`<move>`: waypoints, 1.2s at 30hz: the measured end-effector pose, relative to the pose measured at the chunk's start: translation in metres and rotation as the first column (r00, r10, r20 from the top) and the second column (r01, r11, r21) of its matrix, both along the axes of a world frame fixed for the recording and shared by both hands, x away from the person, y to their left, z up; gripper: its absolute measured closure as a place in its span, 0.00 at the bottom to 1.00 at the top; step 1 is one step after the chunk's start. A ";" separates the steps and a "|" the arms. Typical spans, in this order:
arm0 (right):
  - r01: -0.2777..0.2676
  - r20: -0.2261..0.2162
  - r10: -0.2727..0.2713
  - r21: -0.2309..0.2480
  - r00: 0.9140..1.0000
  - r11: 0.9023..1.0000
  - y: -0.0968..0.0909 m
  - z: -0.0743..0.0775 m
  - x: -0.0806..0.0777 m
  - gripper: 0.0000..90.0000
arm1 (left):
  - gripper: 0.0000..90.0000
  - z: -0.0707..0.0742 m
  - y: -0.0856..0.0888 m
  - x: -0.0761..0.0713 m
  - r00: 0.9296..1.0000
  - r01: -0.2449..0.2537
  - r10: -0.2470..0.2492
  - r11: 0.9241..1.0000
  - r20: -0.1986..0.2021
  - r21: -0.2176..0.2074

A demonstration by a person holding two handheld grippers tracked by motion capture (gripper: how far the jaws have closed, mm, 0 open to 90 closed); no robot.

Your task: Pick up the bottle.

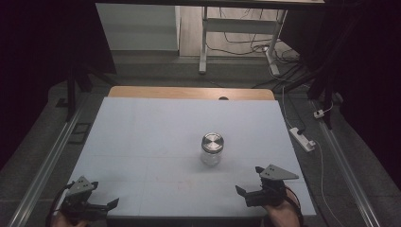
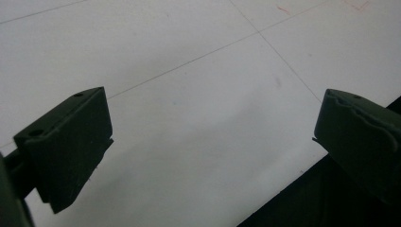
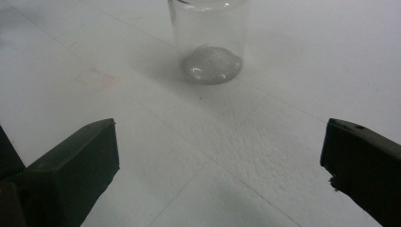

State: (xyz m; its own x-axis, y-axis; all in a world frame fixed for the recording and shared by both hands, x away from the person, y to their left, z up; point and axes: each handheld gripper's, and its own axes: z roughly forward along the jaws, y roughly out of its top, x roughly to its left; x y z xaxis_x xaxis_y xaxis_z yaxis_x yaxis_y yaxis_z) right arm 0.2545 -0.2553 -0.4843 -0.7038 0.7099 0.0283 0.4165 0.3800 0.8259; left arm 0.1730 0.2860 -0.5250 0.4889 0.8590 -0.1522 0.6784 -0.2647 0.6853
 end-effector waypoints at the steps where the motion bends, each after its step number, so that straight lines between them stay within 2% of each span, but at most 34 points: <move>1: -0.004 -0.003 0.004 0.005 1.000 1.000 0.001 0.000 0.001 0.00 | 0.00 0.000 0.000 0.000 1.000 0.000 0.000 1.000 -0.001 -0.004; 12: -0.044 -0.007 0.044 0.016 0.999 0.999 0.016 0.000 0.013 0.00 | 0.00 0.000 0.000 0.000 1.000 0.003 -0.003 1.000 -0.002 0.000; 17: -0.042 -0.014 0.042 0.014 0.999 0.999 0.022 -0.002 0.020 0.00 | 0.00 0.000 0.000 0.000 1.000 0.002 -0.002 1.000 -0.003 -0.001; 19: -0.037 -0.022 0.038 0.027 0.999 0.999 0.026 -0.002 0.026 0.00 | 0.00 0.000 0.000 0.000 1.000 0.003 -0.003 1.000 -0.003 0.002; 22: -0.072 -0.042 0.075 0.072 0.996 0.995 0.028 -0.003 0.034 0.00 | 0.00 0.000 0.000 0.000 1.000 0.003 -0.003 1.000 -0.004 0.003; 24: -0.067 -0.051 0.072 0.085 0.996 0.994 0.031 -0.004 0.038 0.00 | 0.00 0.000 0.000 0.001 1.000 0.003 -0.003 1.000 -0.004 0.002; 33: -0.067 -0.070 0.069 0.024 0.995 0.997 0.046 -0.006 0.053 0.00 | 0.00 0.000 -0.001 0.001 1.000 0.009 -0.009 1.000 -0.010 0.010; 36: -0.052 -0.069 0.051 -0.012 0.996 0.999 0.055 -0.007 0.059 0.00 | 0.00 -0.001 -0.001 0.002 1.000 0.006 -0.006 1.000 -0.012 0.007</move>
State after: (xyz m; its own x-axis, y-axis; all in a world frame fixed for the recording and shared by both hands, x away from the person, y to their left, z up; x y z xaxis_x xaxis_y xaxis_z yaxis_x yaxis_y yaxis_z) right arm 0.3140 -0.2004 -0.4910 -0.7363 0.6731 0.0684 0.4518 0.4138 0.7904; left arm 0.1746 0.2850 -0.5256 0.4925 0.8569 -0.1519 0.6849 -0.2740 0.6752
